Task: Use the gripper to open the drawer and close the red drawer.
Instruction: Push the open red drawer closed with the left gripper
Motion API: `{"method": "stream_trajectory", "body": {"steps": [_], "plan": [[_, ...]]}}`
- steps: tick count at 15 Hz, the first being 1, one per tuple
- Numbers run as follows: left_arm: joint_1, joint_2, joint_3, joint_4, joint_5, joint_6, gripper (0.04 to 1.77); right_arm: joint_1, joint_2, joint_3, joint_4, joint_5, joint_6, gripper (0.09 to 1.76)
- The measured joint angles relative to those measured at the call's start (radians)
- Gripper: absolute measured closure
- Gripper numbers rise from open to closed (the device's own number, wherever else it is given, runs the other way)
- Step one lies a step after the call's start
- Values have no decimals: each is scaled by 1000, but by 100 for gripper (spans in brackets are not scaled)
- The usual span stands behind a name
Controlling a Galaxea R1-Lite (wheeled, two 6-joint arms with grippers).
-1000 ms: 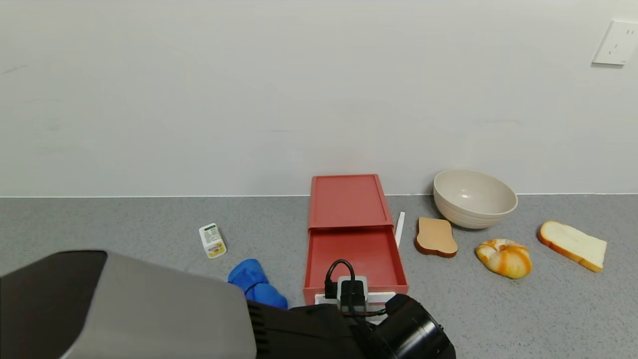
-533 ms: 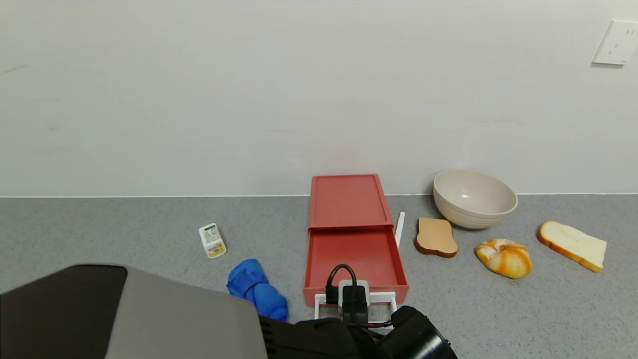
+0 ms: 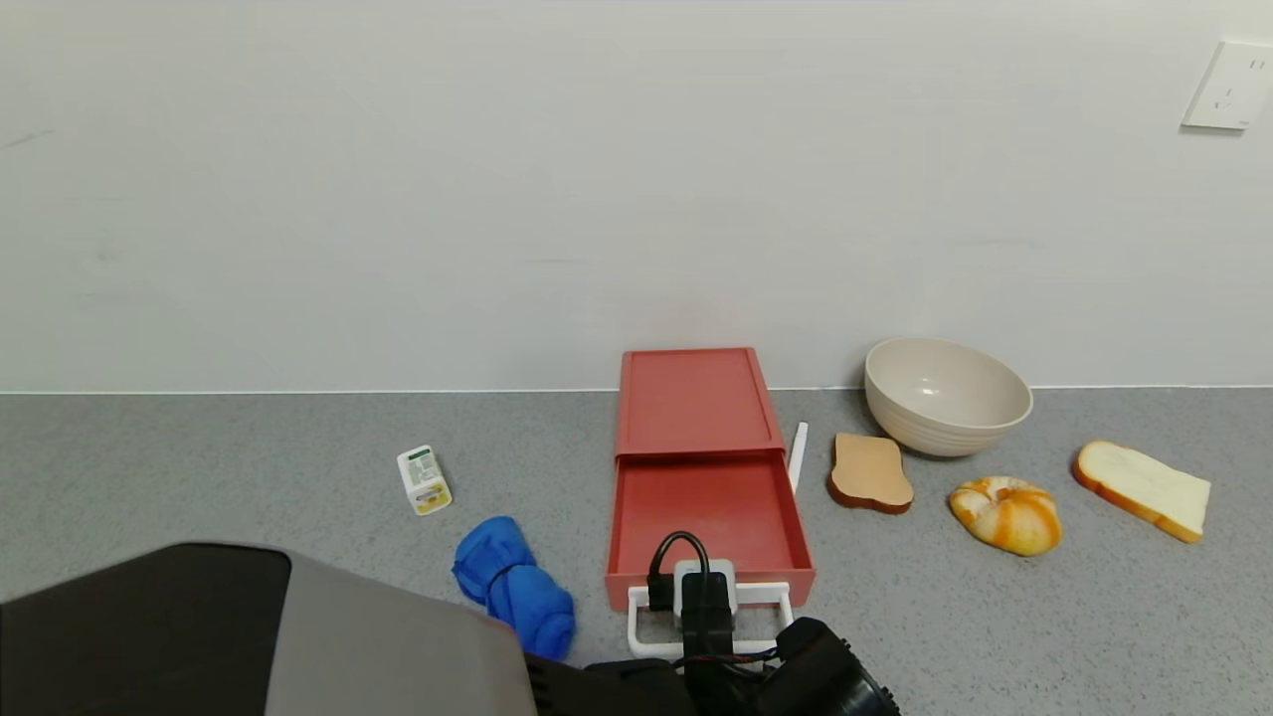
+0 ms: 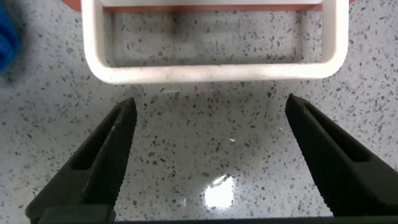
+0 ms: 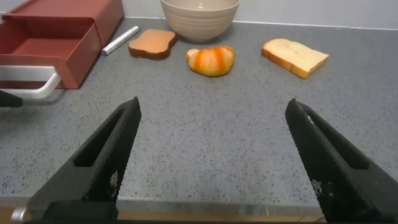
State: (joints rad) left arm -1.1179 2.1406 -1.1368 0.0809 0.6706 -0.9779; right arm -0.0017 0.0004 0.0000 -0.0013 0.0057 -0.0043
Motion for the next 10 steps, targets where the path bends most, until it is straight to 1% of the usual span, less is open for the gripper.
{"method": "stream_trajectory", "body": {"steps": [1, 3, 7, 10], "plan": [[-1, 1, 0, -4, 11, 3, 9, 0, 0, 0, 0, 0, 0, 14], [-3, 1, 0, -6, 16, 10, 9, 0, 0, 0, 0, 0, 0, 14], [-3, 4, -2, -9, 62, 26, 9, 0, 0, 0, 0, 0, 0, 14], [-3, 11, -7, -11, 64, 28, 9, 0, 0, 0, 0, 0, 0, 14]]}}
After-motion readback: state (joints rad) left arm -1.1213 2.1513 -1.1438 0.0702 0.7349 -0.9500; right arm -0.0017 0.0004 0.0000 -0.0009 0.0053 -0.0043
